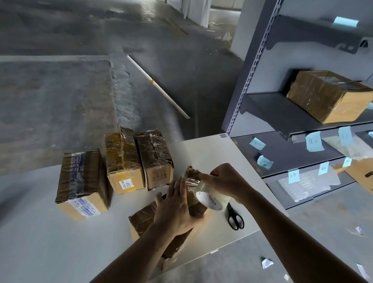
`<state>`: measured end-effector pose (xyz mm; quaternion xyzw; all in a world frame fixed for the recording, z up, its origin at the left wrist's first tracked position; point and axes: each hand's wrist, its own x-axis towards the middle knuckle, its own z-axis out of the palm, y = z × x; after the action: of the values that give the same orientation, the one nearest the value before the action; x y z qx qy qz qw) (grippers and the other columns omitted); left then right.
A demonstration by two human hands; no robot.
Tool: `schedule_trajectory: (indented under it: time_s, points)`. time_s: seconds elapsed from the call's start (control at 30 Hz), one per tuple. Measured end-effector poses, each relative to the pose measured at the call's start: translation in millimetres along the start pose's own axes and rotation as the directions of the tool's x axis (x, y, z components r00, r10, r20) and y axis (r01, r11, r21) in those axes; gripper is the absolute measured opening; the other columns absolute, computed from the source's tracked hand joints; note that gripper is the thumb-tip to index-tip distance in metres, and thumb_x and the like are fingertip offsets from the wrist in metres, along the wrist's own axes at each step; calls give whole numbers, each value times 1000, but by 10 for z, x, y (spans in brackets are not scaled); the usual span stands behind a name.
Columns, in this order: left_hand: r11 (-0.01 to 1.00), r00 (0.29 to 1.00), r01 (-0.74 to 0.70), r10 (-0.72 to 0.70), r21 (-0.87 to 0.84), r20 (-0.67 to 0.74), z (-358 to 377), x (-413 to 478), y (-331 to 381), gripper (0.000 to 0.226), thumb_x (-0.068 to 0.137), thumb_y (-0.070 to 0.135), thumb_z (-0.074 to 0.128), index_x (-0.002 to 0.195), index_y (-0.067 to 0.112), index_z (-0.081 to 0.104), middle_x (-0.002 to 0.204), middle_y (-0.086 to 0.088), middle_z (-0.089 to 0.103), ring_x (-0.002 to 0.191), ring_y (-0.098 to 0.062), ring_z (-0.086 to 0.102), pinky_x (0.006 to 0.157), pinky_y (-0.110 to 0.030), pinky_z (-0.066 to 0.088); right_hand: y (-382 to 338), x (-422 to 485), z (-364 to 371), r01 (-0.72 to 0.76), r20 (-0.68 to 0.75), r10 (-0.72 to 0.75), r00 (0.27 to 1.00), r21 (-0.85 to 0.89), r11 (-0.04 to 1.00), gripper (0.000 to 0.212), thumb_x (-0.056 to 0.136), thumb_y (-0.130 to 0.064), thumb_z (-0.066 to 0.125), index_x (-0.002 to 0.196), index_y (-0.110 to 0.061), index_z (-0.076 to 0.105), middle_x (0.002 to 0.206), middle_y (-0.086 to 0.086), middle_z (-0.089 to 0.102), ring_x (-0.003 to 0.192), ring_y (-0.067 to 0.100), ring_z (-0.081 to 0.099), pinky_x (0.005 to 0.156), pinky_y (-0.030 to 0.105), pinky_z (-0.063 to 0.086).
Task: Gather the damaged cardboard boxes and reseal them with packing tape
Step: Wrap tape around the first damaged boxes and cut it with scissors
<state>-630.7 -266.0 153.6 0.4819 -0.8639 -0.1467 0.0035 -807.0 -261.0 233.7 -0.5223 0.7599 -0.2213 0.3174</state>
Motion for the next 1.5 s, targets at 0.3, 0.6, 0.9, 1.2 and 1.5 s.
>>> schedule_trajectory:
  time_s: [0.3,0.6,0.9,1.2,1.5]
  points:
    - [998,1000,-28,28,51,9,5,30,-35,120,75,88,40,156,16,-11,166,0,-1,152,-22,10,110,-54,34,134,-123,-175,-20,29,24,999,-138,990,56,84,-51,70,53,-10,49,51,2,46,51,13,49,56,31,36]
    - [997,998,-42,39,58,43,-25,24,-23,121,75,89,38,155,16,-15,166,0,-9,152,-23,6,111,-56,30,490,-332,-123,-16,-16,15,1000,-73,997,57,85,-44,72,46,-11,45,43,-1,44,49,12,50,55,31,37]
    - [994,980,-53,32,101,195,-118,115,-42,115,74,91,32,154,27,-20,161,2,-28,152,-28,-8,112,-67,23,465,-419,-3,34,-104,-39,994,-49,998,49,88,-43,69,51,-14,55,51,2,56,52,16,58,53,32,46]
    - [969,980,-168,144,179,141,-112,181,-52,117,75,91,26,156,16,-14,161,-2,-28,151,-22,-14,118,-61,6,296,-363,-67,83,-92,-85,992,-33,996,48,87,-45,69,67,-1,67,63,13,65,64,28,67,53,30,44]
    - [949,955,-288,274,126,116,-5,172,-87,96,88,80,26,156,23,-11,158,-2,-30,145,-17,-27,121,-51,-8,541,-384,-1,55,-67,-58,996,-42,998,50,85,-44,71,69,3,67,66,19,66,59,19,63,56,35,49]
